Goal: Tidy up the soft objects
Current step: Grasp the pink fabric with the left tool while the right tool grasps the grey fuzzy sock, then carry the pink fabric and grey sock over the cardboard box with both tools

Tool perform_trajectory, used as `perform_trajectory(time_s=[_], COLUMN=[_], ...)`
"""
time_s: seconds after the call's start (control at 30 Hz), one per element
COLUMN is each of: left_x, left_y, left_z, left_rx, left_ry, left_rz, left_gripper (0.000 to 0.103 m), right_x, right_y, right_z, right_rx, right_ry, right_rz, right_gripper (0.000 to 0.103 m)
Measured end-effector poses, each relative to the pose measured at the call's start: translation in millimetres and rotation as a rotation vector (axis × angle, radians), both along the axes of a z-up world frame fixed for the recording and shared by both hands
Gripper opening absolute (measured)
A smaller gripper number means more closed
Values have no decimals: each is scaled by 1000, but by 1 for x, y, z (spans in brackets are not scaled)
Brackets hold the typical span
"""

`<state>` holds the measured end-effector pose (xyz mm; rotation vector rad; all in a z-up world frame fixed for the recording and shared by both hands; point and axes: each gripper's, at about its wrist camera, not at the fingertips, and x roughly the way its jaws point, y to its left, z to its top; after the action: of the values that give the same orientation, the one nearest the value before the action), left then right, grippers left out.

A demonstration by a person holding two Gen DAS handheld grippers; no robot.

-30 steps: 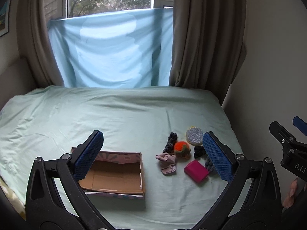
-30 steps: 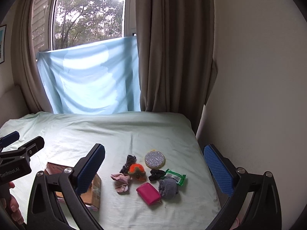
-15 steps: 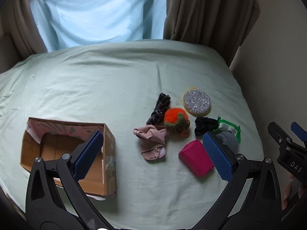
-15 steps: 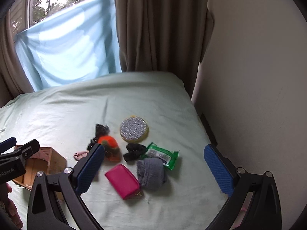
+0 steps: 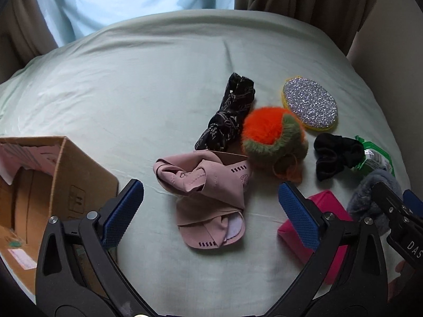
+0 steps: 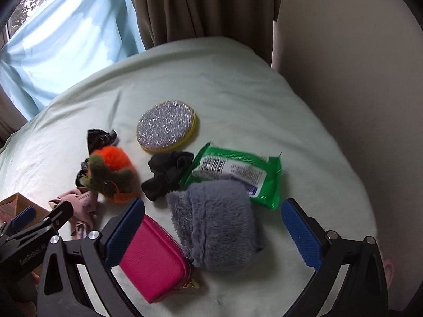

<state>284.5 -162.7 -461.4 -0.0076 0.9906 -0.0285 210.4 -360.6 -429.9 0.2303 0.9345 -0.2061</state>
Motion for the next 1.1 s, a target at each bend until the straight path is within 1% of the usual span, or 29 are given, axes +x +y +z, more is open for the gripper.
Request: perform_trajectory(time_s=[0.13,0.2,0.27,0.3,0.33,0.37,0.4,0.43,0.47,0.53,0.57,0.6,0.67,0.7,0.83,0.9,0.97,1.1], left_x=[13,18,22,25,28,31,34,35,37,38,39,38,36,35,27,24,20,3], left_y=[-1,-2,-4,-4,-4,-5,-5,-5,-3,-3,-3,-2,4,5,7,7,8,5], left_z=[-26,-38,-45,-48,-51,-54,-58,-59,-59,-59,-59,-58,-53,-51,-38,-31,-22,3], left_rx=[-1,3,10,12,13,11,4,-5,-8,-7,-8,-8,-11,-12,-2,-10,-15,-25], left_ry=[27,46,58,64,72,81,92,94,87,86,85,82,80,76,56,46,34,7], left_rz=[-11,-15,-16,-16,-17,-20,-24,-26,-25,-33,-35,-34,-35,-37,-51,-57,-63,-68], left_gripper=[99,95,90,87,80,69,63,58,52,48,43,41,35,34,24,23,23,23], right_x=[8,10,12,14,15,16,18,18,17,16,17,16,13,12,9,6,3,-6], right_y=[0,-1,-2,-3,-4,-6,-7,-9,-11,-12,-10,-9,-5,-5,-1,0,1,0], right_z=[-27,-36,-43,-47,-50,-52,-54,-56,-56,-57,-56,-55,-53,-52,-49,-46,-40,-21], right_rx=[27,36,39,39,40,36,35,39,48,55,47,38,26,23,1,-8,-15,-9], right_ry=[31,37,47,51,56,64,71,75,75,71,73,73,71,69,67,65,58,25], right_rz=[-20,-31,-37,-41,-47,-54,-60,-66,-72,-76,-72,-67,-63,-64,-52,-45,-43,-50], right_gripper=[102,98,96,91,88,82,79,77,75,72,68,65,62,60,55,51,50,49])
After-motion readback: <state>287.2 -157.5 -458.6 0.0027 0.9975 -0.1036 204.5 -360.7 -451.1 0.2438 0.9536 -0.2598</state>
